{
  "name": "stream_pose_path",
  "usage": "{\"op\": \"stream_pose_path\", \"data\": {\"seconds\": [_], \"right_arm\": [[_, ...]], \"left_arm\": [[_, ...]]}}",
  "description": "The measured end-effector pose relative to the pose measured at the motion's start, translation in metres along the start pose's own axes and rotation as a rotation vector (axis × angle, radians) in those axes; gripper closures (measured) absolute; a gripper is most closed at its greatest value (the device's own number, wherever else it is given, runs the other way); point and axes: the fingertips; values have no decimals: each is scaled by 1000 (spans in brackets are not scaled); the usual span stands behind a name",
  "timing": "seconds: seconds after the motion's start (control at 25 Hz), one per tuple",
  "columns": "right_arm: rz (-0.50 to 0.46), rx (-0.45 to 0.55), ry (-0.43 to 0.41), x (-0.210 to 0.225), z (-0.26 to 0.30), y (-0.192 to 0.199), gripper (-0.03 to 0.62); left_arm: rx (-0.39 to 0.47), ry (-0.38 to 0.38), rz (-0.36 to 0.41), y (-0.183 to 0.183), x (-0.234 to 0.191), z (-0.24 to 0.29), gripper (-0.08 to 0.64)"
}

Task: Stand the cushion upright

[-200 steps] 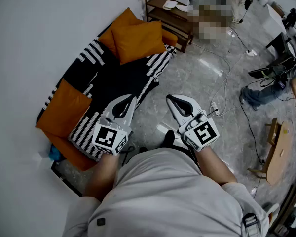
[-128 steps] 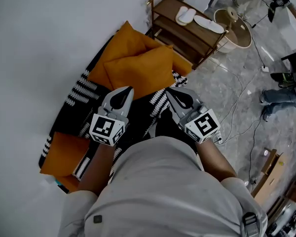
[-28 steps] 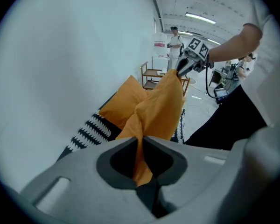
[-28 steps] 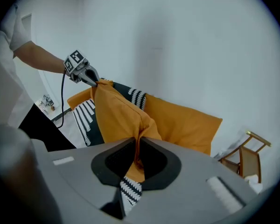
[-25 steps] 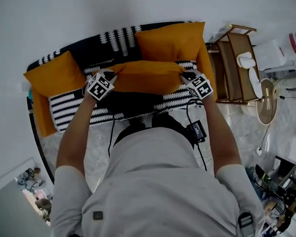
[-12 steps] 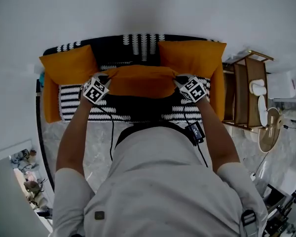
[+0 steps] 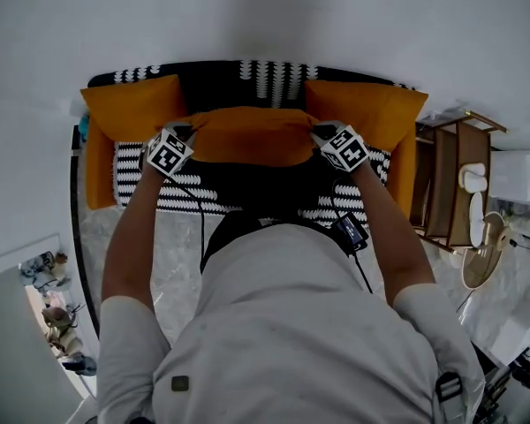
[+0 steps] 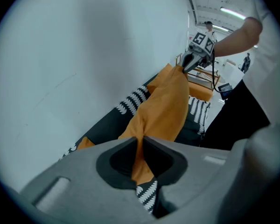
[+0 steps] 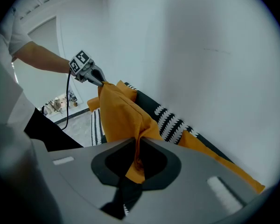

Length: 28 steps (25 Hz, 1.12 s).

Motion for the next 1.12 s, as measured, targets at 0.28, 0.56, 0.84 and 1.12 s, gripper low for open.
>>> {"op": "stream_pose_path", "data": {"seconds": [0.28,0.56,0.84,1.12], "right_arm": [[53,-33,25,30,36,-20,548],[87,-78,57,72,62,-31,548],[148,-126,72,113,87,-15,546],[181,-164,87,138,113,-4,543]], "left_arm": [[7,51,9,6,-40,32,515],[-2,112,14,7,-68,77,512],[-7,161,29,-1,-80,132,509],[-63,194,7,16,-85,170,505]]}}
Point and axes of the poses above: the fingertips, and each gripper's own axes: z forward along the fingers, x to its right, y out of its underside, and after that the axes turned 13 degrees about -y, right-handed
